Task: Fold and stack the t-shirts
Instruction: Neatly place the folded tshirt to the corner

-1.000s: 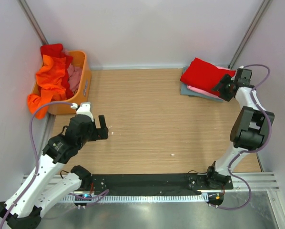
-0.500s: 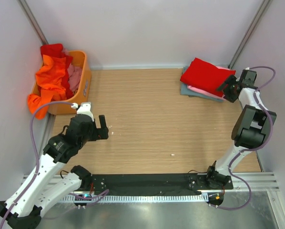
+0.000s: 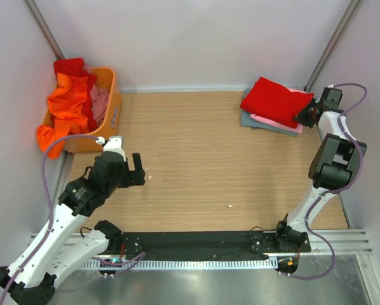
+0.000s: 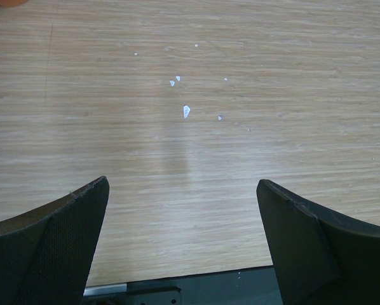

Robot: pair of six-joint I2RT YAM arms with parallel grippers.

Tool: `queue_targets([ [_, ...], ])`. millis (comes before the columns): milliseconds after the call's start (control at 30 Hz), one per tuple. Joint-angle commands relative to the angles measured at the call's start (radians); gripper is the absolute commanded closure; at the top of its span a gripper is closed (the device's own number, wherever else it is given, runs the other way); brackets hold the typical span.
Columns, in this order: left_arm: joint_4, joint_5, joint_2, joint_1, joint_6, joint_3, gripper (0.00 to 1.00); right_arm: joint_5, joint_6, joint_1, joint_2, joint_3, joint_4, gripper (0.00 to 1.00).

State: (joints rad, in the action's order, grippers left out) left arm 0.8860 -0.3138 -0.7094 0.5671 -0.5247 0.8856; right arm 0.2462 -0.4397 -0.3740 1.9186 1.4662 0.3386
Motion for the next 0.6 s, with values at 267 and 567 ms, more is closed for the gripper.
queue_targets([
  [267,-0.041,0.005,0.005,0.001,-0.009,0.003,0.01,-0.139,0.064,-0.009,-0.009,0.213,0.106,0.99],
  [567,-0.039,0.004,-0.005,0.001,-0.009,0.004,0.00,-0.079,0.038,-0.020,-0.078,0.034,0.024,0.22],
])
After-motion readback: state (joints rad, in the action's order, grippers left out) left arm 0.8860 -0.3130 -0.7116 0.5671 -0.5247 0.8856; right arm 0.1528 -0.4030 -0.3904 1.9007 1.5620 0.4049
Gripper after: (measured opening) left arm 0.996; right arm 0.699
